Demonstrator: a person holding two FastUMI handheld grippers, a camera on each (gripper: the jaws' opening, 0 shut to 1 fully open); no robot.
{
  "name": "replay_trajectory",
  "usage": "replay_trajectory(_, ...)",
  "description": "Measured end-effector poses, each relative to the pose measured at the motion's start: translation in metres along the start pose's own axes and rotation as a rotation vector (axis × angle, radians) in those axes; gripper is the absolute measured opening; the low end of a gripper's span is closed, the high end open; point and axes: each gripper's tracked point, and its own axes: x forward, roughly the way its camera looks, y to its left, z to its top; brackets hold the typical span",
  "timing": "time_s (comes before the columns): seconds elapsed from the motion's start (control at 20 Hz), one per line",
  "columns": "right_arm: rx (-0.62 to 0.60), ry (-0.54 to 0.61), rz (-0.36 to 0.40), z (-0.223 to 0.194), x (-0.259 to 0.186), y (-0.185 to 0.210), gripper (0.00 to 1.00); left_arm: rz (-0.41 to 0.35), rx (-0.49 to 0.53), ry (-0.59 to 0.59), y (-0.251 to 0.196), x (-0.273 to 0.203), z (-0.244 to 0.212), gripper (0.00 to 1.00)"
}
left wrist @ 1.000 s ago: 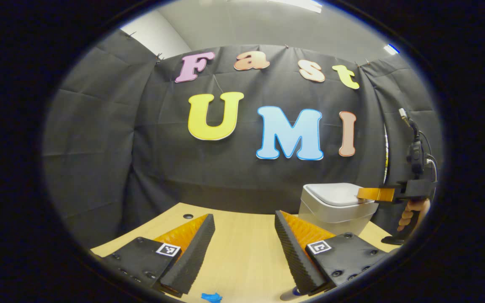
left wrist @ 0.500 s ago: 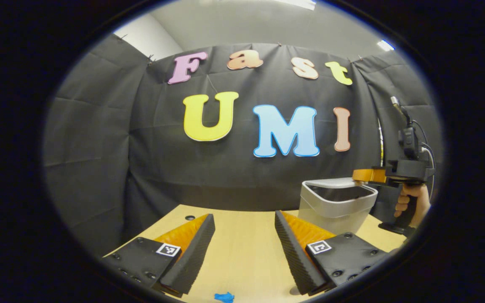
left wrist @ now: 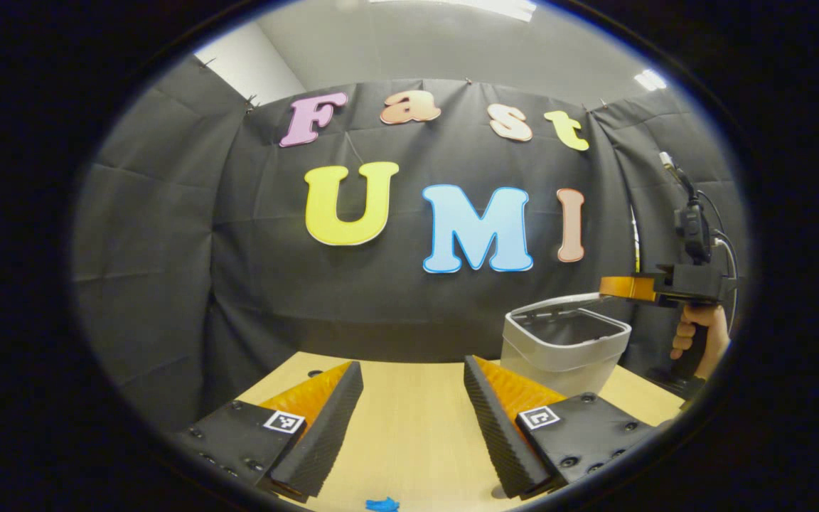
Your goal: Press the lid of the desktop garbage bin to open it, pick up the crumpled paper on the desktop and throw it into the bin, then pick up the pop can on the desktop and drop it into the bin, and finally close the garbage bin lid.
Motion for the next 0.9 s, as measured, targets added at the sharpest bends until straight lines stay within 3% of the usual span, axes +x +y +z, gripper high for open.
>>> replay_trajectory(0.55, -0.086, -0.031, 0.02, -0.002, -0.016, 0.013, 0.0, 0.031, -0.018, 0.024, 0.006, 0.001, -0.012, 0.92)
replay_trajectory(0.6, -0.094, -0.037, 0.023, -0.004, -0.018, 0.015, 0.0, 0.035, -0.018, 0.03, 0.008, 0.001, -0.014, 0.96)
replay_trajectory(0.9, -0.15, -0.099, -0.007, -0.005, -0.041, 0.021, 0.0, 0.06, -0.025, 0.067, 0.011, -0.005, -0.025, 0.94)
